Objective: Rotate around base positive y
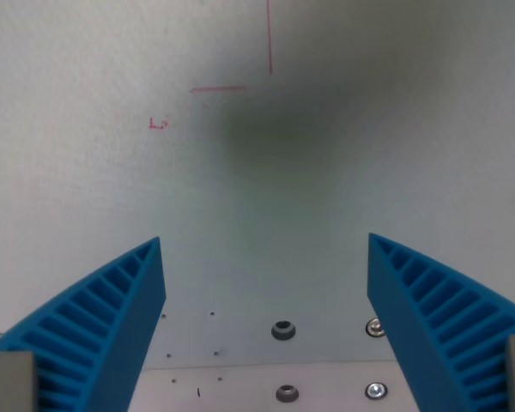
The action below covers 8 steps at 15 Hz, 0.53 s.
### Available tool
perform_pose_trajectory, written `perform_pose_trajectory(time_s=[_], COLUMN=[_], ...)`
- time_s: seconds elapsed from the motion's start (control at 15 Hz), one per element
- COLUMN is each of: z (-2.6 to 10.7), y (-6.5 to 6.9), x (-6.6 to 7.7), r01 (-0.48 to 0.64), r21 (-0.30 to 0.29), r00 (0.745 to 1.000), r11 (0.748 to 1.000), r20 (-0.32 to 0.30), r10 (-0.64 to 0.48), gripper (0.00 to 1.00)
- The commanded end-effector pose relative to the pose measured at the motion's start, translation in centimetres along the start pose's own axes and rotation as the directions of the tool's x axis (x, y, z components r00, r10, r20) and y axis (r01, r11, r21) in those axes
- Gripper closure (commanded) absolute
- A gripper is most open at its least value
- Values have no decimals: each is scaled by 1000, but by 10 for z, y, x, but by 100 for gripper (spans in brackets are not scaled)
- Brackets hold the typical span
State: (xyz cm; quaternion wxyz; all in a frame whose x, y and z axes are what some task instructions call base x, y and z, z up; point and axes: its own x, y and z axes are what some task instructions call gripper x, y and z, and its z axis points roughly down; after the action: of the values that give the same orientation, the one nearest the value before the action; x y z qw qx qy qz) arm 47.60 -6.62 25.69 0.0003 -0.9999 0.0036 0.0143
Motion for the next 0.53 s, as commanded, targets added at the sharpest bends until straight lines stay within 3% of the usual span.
perform_pose_trajectory(time_s=[0.07, 0.53], z=[-4, -4], y=[0, 0], x=[3, 3], r01=[0, 0], r21=[-3, -3], r00=[995, 984], r11=[1000, 1000], r20=[98, 179], r10=[0, 1], gripper=[0, 0])
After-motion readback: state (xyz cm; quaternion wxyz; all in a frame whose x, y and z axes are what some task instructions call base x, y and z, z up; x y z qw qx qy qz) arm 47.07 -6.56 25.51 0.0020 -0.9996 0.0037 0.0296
